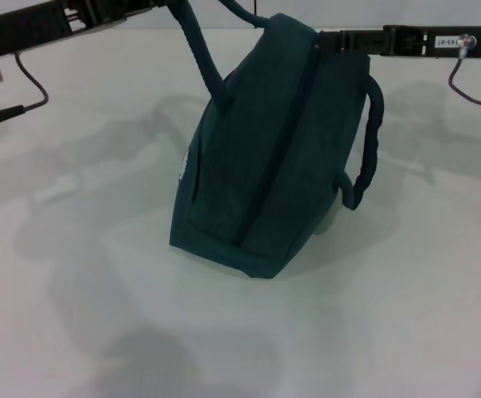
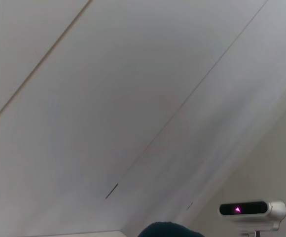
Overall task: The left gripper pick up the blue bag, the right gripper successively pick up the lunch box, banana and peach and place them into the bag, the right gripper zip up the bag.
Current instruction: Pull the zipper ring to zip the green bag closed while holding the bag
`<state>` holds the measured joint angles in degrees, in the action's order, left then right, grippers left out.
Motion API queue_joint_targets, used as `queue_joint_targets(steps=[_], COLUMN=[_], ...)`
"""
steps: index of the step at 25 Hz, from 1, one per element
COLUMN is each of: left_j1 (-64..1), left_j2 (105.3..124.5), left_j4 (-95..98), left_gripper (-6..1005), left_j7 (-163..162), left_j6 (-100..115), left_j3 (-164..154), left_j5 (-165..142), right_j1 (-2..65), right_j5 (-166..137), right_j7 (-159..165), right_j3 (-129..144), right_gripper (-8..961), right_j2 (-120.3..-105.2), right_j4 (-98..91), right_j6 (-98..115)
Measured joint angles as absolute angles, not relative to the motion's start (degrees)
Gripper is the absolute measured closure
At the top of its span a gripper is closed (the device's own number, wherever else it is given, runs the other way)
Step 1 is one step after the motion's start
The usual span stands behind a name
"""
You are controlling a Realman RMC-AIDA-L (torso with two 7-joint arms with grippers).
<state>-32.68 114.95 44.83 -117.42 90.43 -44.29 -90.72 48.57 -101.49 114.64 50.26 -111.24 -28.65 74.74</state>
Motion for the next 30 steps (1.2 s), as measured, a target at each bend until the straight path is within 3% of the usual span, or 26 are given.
queue_joint_targets(steps=[30], left_j1=[-32.4], left_j2=[115.22], left_j4=[44.7], left_gripper=[926], left_j7=[-117.4], left_j6=[91.0], left_j3=[-44.3], left_j5=[-90.7], right_j1=[47.8], right_j5=[-98.1], right_j7=[113.3], right_j3=[50.0], right_gripper=[231], right_j2=[-112.26], right_j4=[-28.5], right_j6=[77.6])
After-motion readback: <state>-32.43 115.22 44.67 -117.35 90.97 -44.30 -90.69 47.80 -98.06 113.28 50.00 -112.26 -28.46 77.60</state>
